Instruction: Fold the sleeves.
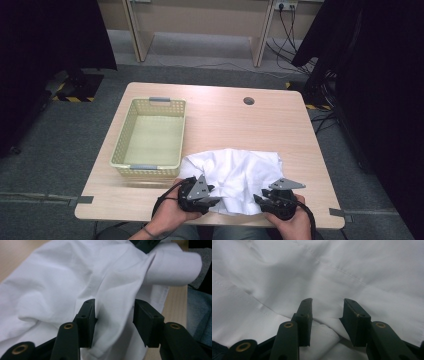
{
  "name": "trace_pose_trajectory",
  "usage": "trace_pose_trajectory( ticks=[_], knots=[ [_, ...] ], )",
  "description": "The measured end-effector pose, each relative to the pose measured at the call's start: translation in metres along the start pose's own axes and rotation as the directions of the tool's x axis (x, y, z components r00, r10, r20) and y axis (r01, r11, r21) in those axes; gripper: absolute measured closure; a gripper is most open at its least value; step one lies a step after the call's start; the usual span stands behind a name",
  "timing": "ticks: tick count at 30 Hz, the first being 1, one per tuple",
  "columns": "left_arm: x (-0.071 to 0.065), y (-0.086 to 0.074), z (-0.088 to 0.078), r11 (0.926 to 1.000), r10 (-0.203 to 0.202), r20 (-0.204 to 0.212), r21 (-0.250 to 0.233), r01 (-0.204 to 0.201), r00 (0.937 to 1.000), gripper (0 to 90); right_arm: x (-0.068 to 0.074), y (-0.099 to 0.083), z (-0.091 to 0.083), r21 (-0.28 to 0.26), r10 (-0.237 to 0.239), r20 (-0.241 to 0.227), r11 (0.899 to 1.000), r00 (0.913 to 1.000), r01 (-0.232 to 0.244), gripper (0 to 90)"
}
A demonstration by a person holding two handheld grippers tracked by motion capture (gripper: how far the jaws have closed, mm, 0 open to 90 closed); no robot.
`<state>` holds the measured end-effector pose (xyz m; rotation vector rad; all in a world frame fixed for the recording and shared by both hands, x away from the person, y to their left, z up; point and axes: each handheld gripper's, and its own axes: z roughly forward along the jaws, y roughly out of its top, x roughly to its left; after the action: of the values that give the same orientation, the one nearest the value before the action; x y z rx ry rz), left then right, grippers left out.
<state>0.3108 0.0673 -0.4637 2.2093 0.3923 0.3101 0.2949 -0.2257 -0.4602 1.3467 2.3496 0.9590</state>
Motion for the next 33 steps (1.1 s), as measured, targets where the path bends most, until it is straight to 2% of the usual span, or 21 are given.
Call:
trace_pose_trajectory(
  ticks=[1, 8, 9, 12, 13, 14, 15, 16, 17, 18, 19, 20, 21, 22, 23, 25, 28, 31, 33],
  knots=[
    [-0.002, -0.002, 0.003, 0.9998, -0.002, 0.003, 0.022, 0.002, 1.0, 53.8, 0.001, 0.0, 0.0, 0.001, 0.001, 0.001, 1.0, 1.0, -0.001, 59.1],
    [-0.001, 0.001, 0.008, 0.9984, -0.008, -0.025, 0.055, 0.009, 0.9997, 66.7, 0.0, 0.001, 0.003, 0.005, 0.008, 0.013, 1.0, 0.9999, -0.008, 57.7],
    [0.0, 0.005, 0.011, 0.9979, 0.011, -0.038, 0.064, -0.008, 0.9992, 67.6, -0.001, 0.001, 0.003, 0.005, 0.005, 0.019, 1.0, 0.9998, -0.005, 57.7],
    [0.001, 0.01, 0.017, 0.9974, 0.023, -0.047, 0.069, -0.019, 0.9986, 69.9, -0.005, 0.002, 0.004, 0.004, 0.011, 0.028, 1.0, 0.9995, -0.011, 57.7],
    [0.004, 0.017, 0.024, 0.9972, 0.027, -0.053, 0.071, -0.024, 0.9982, 70.8, -0.01, 0.006, 0.005, 0.009, 0.013, 0.047, 1.0, 0.9988, -0.014, 57.7],
    [0.004, 0.017, 0.024, 0.9972, 0.027, -0.053, 0.071, -0.024, 0.9982, 71.3, -0.015, 0.007, 0.006, 0.01, 0.013, 0.058, 1.0, 0.9982, -0.013, 57.7],
    [0.009, 0.025, 0.031, 0.9974, 0.027, -0.056, 0.068, -0.023, 0.998, 72.6, -0.019, 0.009, 0.006, 0.012, 0.023, 0.065, 1.0, 0.9976, -0.024, 57.6],
    [0.009, 0.025, 0.031, 0.9974, 0.027, -0.056, 0.068, -0.023, 0.998, 73.9, -0.024, 0.012, 0.007, 0.016, 0.024, 0.073, 1.0, 0.997, -0.025, 57.5],
    [0.014, 0.033, 0.038, 0.9975, 0.033, -0.065, 0.065, -0.029, 0.9974, 75.2, -0.03, 0.014, 0.008, 0.021, 0.024, 0.083, 0.999, 0.9963, -0.026, 57.5],
    [0.014, 0.033, 0.038, 0.9975, 0.033, -0.065, 0.065, -0.029, 0.9974, 76.3, -0.035, 0.017, 0.008, 0.026, 0.029, 0.092, 0.999, 0.9953, -0.032, 57.4],
    [0.018, 0.041, 0.046, 0.9973, 0.038, -0.072, 0.066, -0.034, 0.9966, 77.7, -0.041, 0.019, 0.009, 0.028, 0.032, 0.099, 0.999, 0.9946, -0.035, 57.2],
    [0.018, 0.041, 0.046, 0.9973, 0.038, -0.072, 0.066, -0.034, 0.9966, 78.6, -0.041, 0.019, 0.009, 0.028, 0.032, 0.099, 0.999, 0.9946, -0.035, 57.2],
    [0.021, 0.048, 0.054, 0.9958, 0.055, -0.085, 0.077, -0.048, 0.9949, 79.8, -0.051, 0.024, 0.011, 0.032, 0.038, 0.106, 0.999, 0.9937, -0.041, 56.7],
    [0.021, 0.048, 0.054, 0.9958, 0.055, -0.085, 0.077, -0.048, 0.9949, 80.1, -0.051, 0.024, 0.011, 0.032, 0.038, 0.106, 0.999, 0.9937, -0.041, 56.7],
    [0.022, 0.051, 0.059, 0.9959, 0.054, -0.083, 0.077, -0.047, 0.9951, 80.9, -0.059, 0.028, 0.013, 0.032, 0.048, 0.12, 0.998, 0.9916, -0.052, 55.7],
    [0.023, 0.056, 0.068, 0.9969, 0.051, -0.093, 0.063, -0.046, 0.9943, 82.4, -0.065, 0.03, 0.011, 0.018, 0.059, 0.123, 0.998, 0.9906, -0.062, 53.6],
    [0.024, 0.057, 0.072, 0.9979, 0.048, -0.105, 0.049, -0.043, 0.9933, 84.5, -0.069, 0.032, 0.003, -0.014, 0.068, 0.124, 0.998, 0.9899, -0.067, 51.4],
    [0.026, 0.058, 0.072, 0.9988, 0.045, -0.134, 0.027, -0.041, 0.9899, 86.6, -0.085, 0.033, -0.021, -0.098, 0.135, 0.165, 0.988, 0.977, -0.12, 46.7],
    [0.027, 0.059, 0.07, 0.999, 0.042, -0.148, 0.017, -0.04, 0.988, 87.2, -0.098, 0.032, -0.034, -0.137, 0.186, 0.195, 0.977, 0.963, -0.161, 46.4]
  ],
)
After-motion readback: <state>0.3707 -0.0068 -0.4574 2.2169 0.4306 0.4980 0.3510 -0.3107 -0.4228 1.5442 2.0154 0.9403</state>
